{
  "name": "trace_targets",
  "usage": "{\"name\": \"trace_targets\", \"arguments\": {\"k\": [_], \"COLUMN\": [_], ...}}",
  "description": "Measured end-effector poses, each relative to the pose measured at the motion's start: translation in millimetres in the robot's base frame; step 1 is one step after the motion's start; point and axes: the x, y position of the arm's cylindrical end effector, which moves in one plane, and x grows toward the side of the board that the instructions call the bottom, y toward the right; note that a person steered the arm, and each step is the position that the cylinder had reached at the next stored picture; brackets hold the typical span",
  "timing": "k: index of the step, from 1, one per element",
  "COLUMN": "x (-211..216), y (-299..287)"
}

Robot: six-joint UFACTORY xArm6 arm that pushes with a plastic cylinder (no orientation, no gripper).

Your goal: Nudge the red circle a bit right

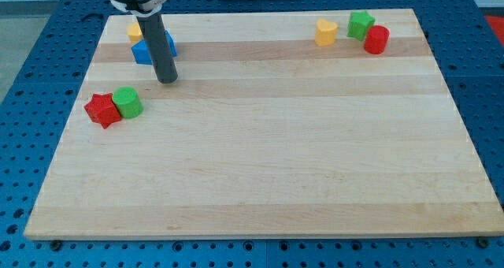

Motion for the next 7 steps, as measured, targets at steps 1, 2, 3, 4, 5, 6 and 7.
{"name": "trace_targets", "arguments": {"k": [1,2,3,4,5,6,7], "x": [0.0,-0.1,-8.8,-8.8,-8.8,-38.6,-45.4], "y": [3.6,110.3,184.0,214.2,214.2,257.2,303.6]}}
